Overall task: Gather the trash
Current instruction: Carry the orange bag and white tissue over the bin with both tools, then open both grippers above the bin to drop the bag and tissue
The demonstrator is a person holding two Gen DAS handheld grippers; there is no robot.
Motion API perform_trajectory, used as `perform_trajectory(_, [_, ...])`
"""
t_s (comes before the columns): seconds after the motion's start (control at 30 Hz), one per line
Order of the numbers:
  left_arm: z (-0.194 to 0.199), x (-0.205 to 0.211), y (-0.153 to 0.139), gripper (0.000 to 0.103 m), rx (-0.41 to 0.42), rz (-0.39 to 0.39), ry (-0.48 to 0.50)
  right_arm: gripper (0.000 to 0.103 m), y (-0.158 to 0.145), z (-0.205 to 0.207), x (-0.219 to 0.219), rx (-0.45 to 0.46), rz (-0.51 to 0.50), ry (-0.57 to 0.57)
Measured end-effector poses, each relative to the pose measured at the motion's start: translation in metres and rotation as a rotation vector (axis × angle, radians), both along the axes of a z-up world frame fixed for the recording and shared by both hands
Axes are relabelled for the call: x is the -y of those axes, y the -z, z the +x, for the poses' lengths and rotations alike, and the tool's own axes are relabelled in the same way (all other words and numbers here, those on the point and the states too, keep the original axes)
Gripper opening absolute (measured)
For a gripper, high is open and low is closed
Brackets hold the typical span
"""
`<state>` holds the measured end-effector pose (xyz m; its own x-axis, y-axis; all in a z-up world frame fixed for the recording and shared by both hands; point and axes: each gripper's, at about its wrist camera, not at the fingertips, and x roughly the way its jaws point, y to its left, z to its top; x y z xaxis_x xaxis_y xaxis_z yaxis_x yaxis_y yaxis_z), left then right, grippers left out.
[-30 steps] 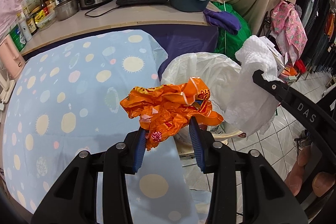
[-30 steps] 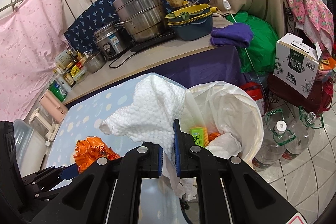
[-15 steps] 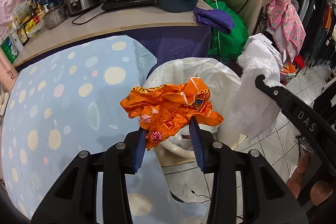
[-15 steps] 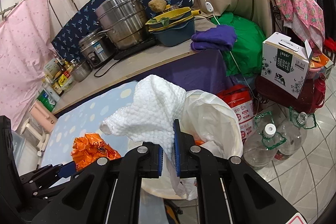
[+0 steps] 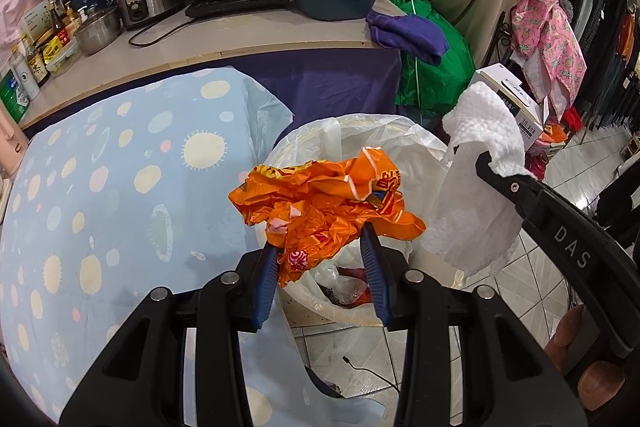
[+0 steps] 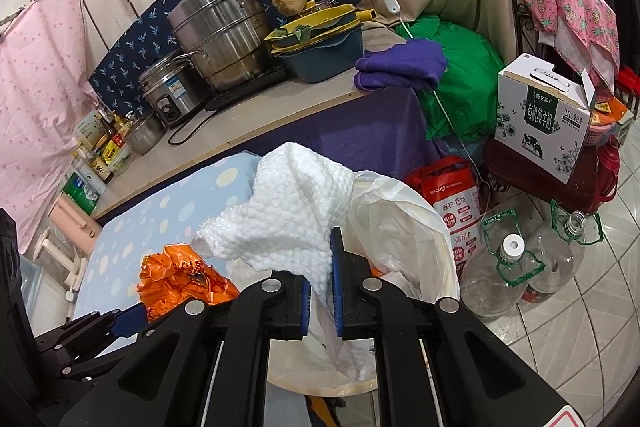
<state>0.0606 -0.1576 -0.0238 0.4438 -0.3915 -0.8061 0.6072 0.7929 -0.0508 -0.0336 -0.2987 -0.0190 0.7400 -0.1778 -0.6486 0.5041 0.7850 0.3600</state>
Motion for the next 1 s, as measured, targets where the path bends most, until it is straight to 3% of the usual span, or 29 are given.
perform_trajectory(0.6, [0.01, 0.008, 0.006, 0.039, -0.011, 0.007, 0.004, 0.01, 0.004, 0.007, 0.004, -0.01, -0.003, 0.0])
perform_trajectory(0.83, [0.014, 0.011, 0.007, 0.043, -0.008, 0.003, -0.003, 0.015, 0.004, 0.009, 0.006, -0.008, -0.005, 0.011])
perform_trajectory(1.0, [0.015, 0.011, 0.008, 0.052, 0.0, 0.002, -0.009, 0.026, 0.003, 0.012, 0.009, -0.003, -0.007, 0.021])
